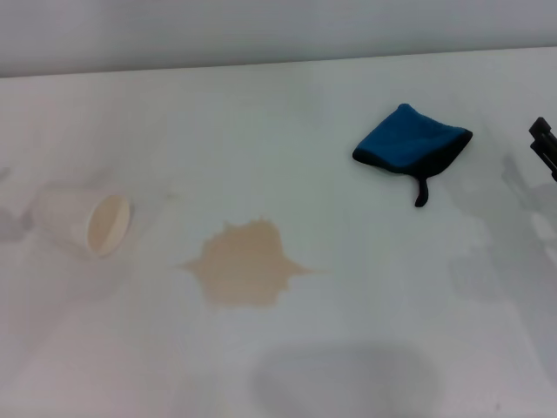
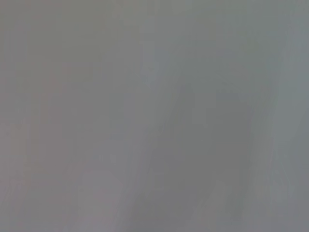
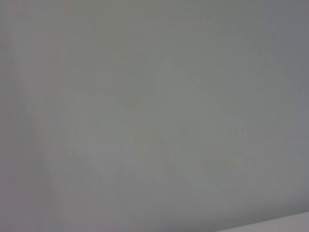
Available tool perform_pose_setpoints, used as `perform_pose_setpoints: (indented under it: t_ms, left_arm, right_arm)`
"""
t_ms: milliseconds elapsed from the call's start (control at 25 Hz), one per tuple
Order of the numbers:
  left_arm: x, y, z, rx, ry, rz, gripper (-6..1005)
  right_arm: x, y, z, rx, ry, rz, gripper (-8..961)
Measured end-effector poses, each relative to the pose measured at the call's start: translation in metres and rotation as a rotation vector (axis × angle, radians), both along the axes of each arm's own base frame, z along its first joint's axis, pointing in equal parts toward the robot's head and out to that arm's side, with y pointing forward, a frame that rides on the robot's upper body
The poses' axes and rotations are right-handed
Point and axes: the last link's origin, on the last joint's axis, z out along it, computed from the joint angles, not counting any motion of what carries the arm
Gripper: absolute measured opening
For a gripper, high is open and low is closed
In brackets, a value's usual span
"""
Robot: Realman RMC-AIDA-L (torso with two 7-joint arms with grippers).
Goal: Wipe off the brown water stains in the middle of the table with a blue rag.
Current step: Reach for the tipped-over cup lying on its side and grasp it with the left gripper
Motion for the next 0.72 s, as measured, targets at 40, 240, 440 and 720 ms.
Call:
perform_pose_setpoints:
  t_ms: [40, 240, 440, 720]
  left_arm:
    - [0.002, 0.003, 0.006, -0.033, 0.036, -0.031, 844]
    - [0.021, 0.025, 0.030, -0.221, 0.285, -0.180, 844]
    - [0.038, 0.045, 0.030, -0.484, 0.554, -0.280, 844]
    - [0.060, 0.066, 0.038, -0.582, 0.769, -0.382, 843]
  right_arm:
    - [0.000, 0.000, 0.000, 0.000, -0.001, 0.001, 871]
    - [0.000, 0.000, 0.000, -0.002, -0.004, 0.002, 871]
    - [0.001, -0.001, 0.000, -0.006, -0.005, 0.002, 871]
    - [0.001, -0.002, -0.001, -0.012, -0.001, -0.006, 871]
